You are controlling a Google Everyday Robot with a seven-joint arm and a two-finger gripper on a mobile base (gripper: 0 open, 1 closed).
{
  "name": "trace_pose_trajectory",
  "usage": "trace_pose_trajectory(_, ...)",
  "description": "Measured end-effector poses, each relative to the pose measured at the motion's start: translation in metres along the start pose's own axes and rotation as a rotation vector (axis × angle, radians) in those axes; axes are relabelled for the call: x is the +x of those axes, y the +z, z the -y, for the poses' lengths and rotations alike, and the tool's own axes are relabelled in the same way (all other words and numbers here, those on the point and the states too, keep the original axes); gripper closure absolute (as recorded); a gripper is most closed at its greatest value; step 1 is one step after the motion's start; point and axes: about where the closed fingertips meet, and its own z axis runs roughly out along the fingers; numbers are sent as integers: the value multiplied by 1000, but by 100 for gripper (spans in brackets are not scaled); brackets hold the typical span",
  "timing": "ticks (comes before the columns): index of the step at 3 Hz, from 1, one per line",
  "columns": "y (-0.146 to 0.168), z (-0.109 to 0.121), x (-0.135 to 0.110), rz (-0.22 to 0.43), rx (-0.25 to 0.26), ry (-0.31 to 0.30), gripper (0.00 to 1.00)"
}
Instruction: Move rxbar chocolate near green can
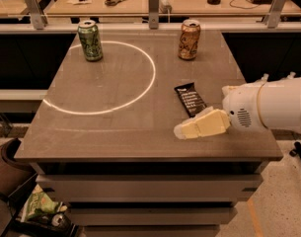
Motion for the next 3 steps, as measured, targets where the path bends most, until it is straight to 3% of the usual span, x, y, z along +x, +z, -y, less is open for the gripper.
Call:
trace_pose_trajectory(2,10,72,-12,183,219,107,0)
trace_pose_trajectory(3,14,95,-20,233,275,115,0)
